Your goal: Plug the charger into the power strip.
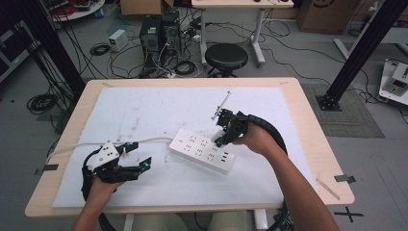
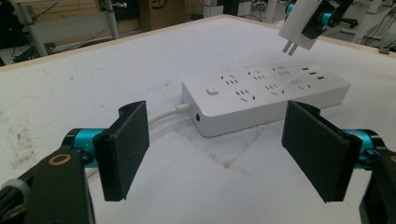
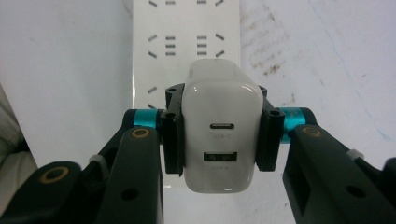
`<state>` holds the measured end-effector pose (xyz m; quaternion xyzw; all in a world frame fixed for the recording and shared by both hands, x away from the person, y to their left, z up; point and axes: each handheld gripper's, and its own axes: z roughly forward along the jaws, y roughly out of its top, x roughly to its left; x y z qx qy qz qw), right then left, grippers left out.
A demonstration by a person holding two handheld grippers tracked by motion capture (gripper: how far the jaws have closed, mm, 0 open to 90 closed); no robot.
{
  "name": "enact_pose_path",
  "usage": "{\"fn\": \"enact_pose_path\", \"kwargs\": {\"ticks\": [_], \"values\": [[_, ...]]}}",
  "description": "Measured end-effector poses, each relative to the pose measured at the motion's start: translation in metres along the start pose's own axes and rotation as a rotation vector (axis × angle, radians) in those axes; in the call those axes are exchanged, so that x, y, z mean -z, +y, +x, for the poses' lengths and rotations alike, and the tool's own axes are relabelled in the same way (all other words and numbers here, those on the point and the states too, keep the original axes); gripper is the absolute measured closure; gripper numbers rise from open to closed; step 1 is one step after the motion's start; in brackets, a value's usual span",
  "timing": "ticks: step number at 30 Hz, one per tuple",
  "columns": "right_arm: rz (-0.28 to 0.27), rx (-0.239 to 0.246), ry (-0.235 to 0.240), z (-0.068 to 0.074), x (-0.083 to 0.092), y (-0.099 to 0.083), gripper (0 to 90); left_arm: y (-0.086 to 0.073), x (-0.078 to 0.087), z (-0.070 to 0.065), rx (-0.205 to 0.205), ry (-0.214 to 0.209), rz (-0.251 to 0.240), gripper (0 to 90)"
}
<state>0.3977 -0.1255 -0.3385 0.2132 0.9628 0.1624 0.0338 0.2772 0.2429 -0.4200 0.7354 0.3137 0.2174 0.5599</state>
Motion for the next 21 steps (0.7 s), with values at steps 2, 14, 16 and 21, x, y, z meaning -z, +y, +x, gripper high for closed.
{"fn": "enact_pose_path", "kwargs": {"ticks": [2, 14, 16, 21], "values": [[0.013, -0.005, 0.000, 0.000, -0.001, -0.001, 63.1, 0.000, 0.000, 0.000, 0.002, 0.000, -0.002, 23.3], [0.086, 0.037, 0.027, 0.003, -0.019, 0.009, 63.1, -0.002, 0.005, 0.002, 0.008, 0.010, -0.009, 23.3], [0.100, 0.049, 0.022, 0.004, -0.022, 0.011, 63.1, -0.003, 0.006, 0.003, 0.007, 0.011, -0.009, 23.3], [0.127, 0.066, 0.014, 0.005, -0.025, 0.017, 63.2, -0.005, 0.006, 0.004, 0.016, 0.009, -0.011, 23.3]]}}
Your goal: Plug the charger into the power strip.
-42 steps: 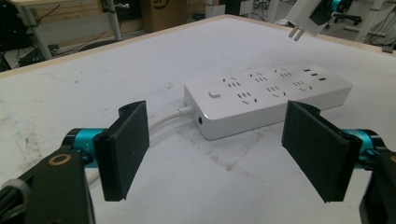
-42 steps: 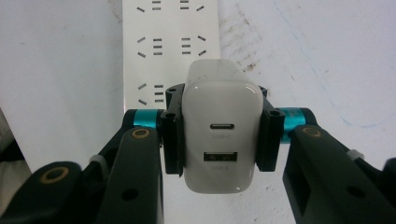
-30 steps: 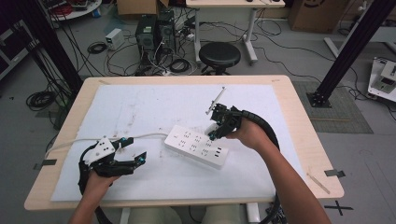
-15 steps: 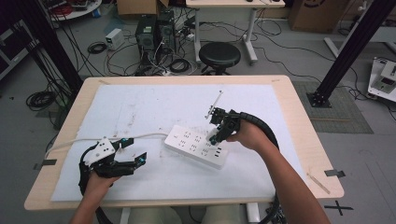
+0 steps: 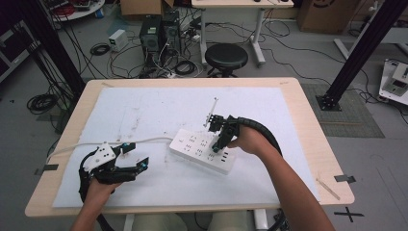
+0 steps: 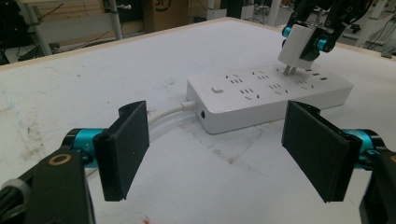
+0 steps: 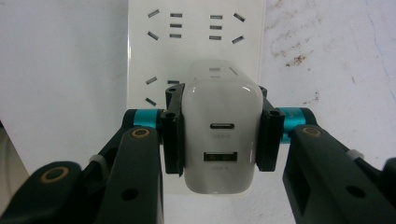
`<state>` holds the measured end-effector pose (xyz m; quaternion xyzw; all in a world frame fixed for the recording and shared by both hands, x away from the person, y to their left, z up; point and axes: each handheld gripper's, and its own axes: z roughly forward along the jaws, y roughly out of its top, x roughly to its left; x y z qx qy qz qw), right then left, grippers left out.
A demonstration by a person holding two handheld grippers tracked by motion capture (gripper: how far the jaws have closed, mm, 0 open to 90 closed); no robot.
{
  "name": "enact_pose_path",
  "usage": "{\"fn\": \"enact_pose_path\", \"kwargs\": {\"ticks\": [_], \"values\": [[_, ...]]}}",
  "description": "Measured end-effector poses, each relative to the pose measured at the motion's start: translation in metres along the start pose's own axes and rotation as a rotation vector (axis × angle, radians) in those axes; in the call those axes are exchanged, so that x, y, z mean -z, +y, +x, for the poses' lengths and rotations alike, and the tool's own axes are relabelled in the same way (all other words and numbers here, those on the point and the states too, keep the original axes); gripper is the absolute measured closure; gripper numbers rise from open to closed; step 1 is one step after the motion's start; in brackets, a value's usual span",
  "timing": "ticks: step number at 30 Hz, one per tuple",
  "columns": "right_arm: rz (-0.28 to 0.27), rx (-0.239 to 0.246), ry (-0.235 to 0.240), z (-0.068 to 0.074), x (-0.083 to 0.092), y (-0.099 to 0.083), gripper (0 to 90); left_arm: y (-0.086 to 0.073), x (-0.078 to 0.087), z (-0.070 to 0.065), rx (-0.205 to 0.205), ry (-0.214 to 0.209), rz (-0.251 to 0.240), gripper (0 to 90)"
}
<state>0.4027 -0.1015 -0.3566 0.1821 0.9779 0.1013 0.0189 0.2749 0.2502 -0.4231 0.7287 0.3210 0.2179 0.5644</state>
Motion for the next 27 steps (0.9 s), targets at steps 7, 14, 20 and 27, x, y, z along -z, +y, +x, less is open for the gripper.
{"fn": "enact_pose_path", "kwargs": {"ticks": [7, 14, 20, 27], "values": [[0.074, 0.031, -0.025, 0.002, 0.000, 0.012, 63.4, -0.001, -0.001, 0.000, 0.004, -0.007, -0.003, 23.3], [0.124, 0.014, -0.015, 0.001, -0.002, 0.022, 63.4, -0.003, 0.000, 0.000, 0.011, -0.006, -0.010, 23.3], [0.154, 0.012, -0.042, 0.005, -0.004, 0.029, 63.3, -0.002, -0.001, 0.001, 0.015, -0.008, -0.016, 23.3], [0.171, 0.002, -0.071, 0.010, -0.013, 0.030, 63.3, -0.003, 0.001, 0.001, 0.017, -0.008, -0.022, 23.3]]}}
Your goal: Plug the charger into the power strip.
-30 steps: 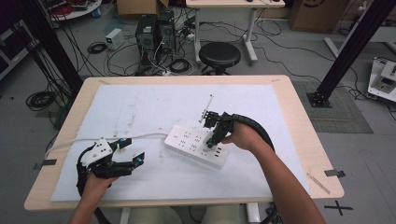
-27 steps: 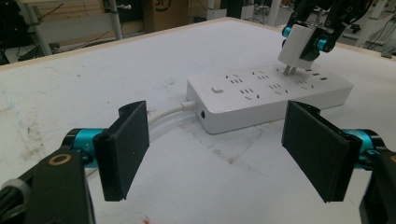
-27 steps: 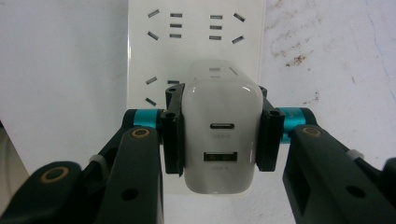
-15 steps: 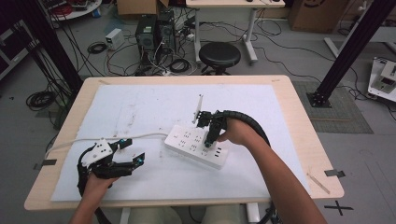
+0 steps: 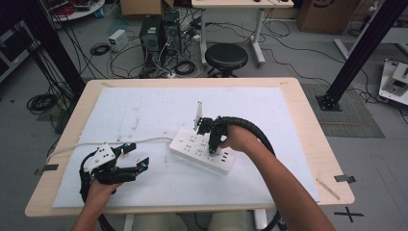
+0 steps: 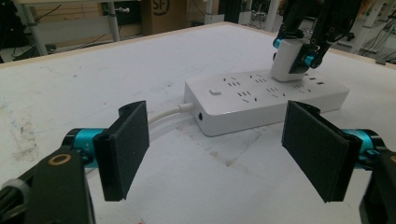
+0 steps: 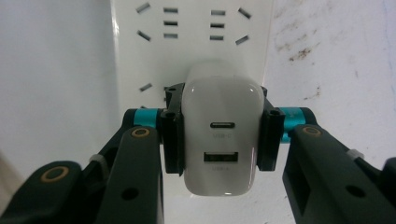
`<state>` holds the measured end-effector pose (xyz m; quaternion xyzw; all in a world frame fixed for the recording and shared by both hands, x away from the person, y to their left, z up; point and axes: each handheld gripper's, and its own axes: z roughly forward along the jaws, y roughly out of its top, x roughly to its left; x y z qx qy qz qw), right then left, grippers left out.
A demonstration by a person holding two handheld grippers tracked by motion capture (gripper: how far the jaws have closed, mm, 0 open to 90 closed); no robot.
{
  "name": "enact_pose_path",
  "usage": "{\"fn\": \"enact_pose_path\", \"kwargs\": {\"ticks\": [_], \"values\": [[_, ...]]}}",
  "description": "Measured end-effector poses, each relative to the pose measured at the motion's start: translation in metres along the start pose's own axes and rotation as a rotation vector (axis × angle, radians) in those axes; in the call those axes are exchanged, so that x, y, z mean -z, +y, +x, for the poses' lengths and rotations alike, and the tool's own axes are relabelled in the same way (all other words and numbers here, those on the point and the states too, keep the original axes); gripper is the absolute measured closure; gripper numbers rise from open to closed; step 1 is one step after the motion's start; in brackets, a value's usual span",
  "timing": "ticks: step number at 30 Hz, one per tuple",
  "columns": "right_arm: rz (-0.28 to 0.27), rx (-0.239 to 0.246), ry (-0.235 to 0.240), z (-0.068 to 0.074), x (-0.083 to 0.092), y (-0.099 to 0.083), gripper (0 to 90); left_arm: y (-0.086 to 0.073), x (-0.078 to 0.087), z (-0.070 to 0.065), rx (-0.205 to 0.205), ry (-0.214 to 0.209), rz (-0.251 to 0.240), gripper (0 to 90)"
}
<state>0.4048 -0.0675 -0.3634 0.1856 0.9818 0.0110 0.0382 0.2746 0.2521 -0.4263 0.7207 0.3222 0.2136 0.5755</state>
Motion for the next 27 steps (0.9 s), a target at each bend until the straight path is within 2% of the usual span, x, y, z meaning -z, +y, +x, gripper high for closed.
{"fn": "enact_pose_path", "kwargs": {"ticks": [4, 7, 8, 13, 15, 22, 26, 27], "values": [[-0.014, -0.030, 0.025, -0.0027, -0.0004, -0.0030, 63.4, -0.0012, 0.0005, 0.0012, 0.005, 0.001, 0.001, 23.3], [-0.007, -0.025, 0.026, -0.0043, -0.0003, -0.0026, 63.5, -0.0012, 0.0003, 0.0013, 0.009, 0.001, -0.003, 23.3], [-0.017, -0.042, 0.035, -0.0044, -0.0010, -0.0031, 63.5, -0.0006, 0.0002, 0.0013, 0.007, 0.001, -0.003, 23.3], [0.004, -0.044, 0.012, -0.0018, -0.0007, -0.0019, 63.6, 0.0006, -0.0008, 0.0000, 0.005, -0.006, -0.006, 23.3], [-0.012, -0.050, 0.013, -0.0013, -0.0020, -0.0032, 63.7, 0.0010, -0.0011, -0.0007, 0.003, -0.007, -0.007, 23.3], [-0.004, -0.044, -0.011, 0.0015, -0.0028, -0.0019, 63.7, 0.0019, -0.0026, -0.0031, 0.003, -0.012, -0.006, 23.3], [0.013, -0.071, 0.017, -0.0009, -0.0061, 0.0023, 63.7, 0.0020, -0.0033, -0.0032, -0.004, -0.011, -0.005, 23.3], [0.001, -0.069, 0.030, -0.0034, -0.0074, 0.0017, 63.7, 0.0017, -0.0025, -0.0033, 0.004, -0.008, -0.008, 23.3]]}}
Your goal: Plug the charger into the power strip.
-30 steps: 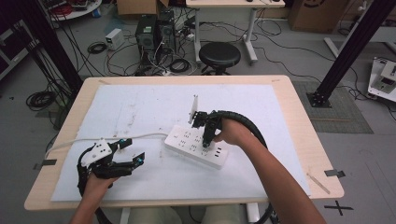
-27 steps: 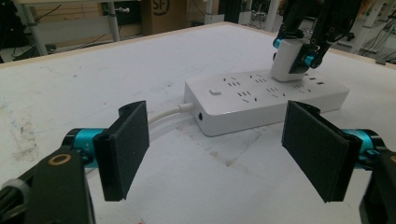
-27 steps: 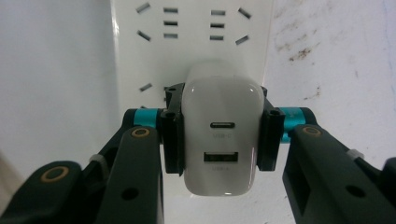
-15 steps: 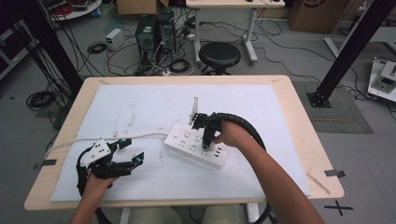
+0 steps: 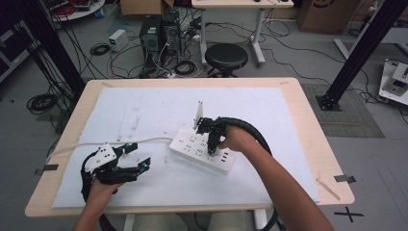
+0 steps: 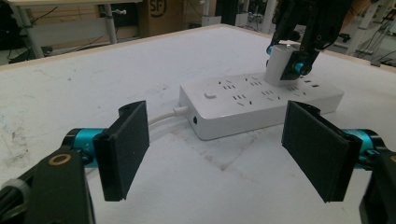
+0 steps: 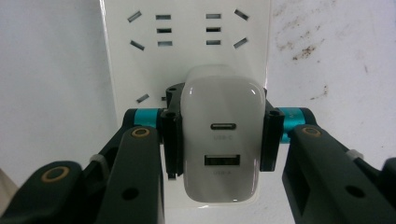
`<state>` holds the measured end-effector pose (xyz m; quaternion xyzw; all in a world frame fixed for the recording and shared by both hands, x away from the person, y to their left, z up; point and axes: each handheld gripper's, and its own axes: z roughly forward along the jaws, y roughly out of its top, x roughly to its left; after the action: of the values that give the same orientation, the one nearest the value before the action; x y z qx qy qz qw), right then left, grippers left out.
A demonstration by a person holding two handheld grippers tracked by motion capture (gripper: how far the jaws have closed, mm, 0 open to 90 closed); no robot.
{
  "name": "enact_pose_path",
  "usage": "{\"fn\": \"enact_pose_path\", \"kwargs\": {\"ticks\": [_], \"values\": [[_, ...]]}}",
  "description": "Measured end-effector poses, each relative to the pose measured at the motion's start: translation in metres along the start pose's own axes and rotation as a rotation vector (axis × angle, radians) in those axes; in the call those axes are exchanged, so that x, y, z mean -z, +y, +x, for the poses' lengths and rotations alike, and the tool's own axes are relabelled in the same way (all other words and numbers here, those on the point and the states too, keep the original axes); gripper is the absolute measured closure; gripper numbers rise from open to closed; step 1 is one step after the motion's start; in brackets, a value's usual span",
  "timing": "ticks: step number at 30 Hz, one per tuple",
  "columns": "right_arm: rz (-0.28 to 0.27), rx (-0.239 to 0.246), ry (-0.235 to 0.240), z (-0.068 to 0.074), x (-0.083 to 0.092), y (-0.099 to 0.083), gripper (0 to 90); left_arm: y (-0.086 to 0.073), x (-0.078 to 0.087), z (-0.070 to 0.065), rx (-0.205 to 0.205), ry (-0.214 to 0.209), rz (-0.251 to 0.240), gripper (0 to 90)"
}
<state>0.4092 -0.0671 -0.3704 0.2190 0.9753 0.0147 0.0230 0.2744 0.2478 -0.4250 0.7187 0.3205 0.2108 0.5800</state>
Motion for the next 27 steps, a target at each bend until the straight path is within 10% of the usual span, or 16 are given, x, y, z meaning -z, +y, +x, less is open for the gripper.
{"fn": "enact_pose_path", "kwargs": {"ticks": [12, 14, 18, 27], "values": [[-0.074, -0.004, 0.012, -0.002, 0.000, -0.010, 62.5, 0.000, -0.001, 0.003, 0.001, 0.000, 0.008, 23.3], [-0.080, 0.006, 0.041, -0.004, -0.001, -0.013, 49.2, 0.001, 0.000, 0.003, -0.002, 0.002, 0.007, 23.3], [-0.198, -0.084, 0.050, -0.006, 0.004, -0.023, 30.6, 0.000, 0.001, 0.003, 0.009, 0.006, 0.006, 23.3], [-0.427, -0.250, 0.067, -0.013, 0.014, -0.064, 22.8, 0.000, 0.001, 0.001, 0.016, -0.001, -0.005, 23.3]]}}
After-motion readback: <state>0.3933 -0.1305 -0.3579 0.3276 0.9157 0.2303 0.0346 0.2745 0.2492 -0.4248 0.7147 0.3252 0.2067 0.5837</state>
